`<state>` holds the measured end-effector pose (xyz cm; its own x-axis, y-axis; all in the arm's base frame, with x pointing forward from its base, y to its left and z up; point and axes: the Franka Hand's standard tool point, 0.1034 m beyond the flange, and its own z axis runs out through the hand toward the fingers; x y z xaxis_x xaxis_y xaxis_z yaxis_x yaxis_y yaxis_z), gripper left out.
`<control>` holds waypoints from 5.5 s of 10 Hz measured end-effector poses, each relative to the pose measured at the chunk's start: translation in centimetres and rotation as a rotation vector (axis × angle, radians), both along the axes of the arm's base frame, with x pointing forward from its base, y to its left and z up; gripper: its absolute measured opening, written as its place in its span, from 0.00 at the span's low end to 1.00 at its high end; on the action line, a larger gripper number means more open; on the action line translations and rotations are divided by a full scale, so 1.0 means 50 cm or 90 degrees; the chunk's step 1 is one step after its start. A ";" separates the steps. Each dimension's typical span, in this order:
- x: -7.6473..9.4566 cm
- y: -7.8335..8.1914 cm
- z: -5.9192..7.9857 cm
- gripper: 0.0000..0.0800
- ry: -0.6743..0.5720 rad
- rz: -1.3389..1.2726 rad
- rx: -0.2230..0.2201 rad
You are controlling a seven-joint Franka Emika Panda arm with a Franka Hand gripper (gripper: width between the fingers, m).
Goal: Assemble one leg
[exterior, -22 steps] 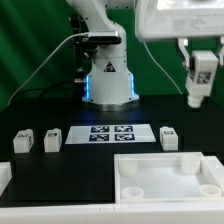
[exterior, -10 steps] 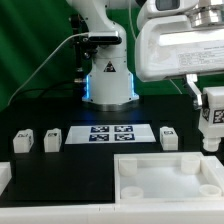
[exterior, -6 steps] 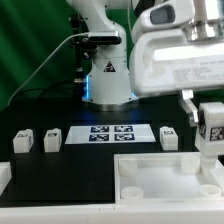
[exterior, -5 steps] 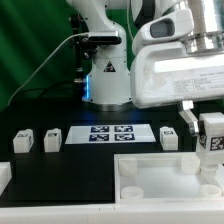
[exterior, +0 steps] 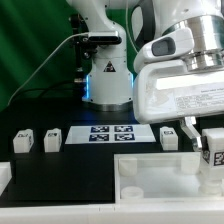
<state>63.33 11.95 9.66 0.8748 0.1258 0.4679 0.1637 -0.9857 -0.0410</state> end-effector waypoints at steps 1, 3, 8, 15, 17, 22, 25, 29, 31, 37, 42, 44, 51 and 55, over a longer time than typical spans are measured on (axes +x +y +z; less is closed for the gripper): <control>-0.006 0.002 -0.004 0.37 0.003 0.001 -0.001; -0.018 0.004 -0.014 0.37 0.008 0.001 0.000; -0.001 0.002 -0.017 0.37 -0.054 -0.008 0.015; -0.013 -0.002 -0.033 0.37 -0.079 -0.042 0.029; -0.013 -0.003 -0.034 0.37 -0.093 -0.076 0.034; -0.015 -0.005 -0.035 0.37 -0.086 -0.151 0.035; -0.018 -0.005 -0.040 0.60 -0.076 -0.151 0.034; -0.018 -0.005 -0.041 0.81 -0.076 -0.151 0.034; -0.019 -0.005 -0.041 0.81 -0.076 -0.151 0.034; -0.024 -0.003 -0.042 0.81 -0.048 -0.150 0.037; -0.034 0.000 -0.014 0.81 0.231 -0.147 0.064; -0.026 -0.003 -0.014 0.81 0.352 -0.129 0.045; -0.011 0.017 -0.050 0.81 0.303 -0.149 0.023; -0.021 0.006 -0.055 0.81 0.310 -0.153 0.023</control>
Offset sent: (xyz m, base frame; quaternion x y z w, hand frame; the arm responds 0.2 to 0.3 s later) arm -0.0132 0.0010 -0.0077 -0.0043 0.0051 0.0039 1.0000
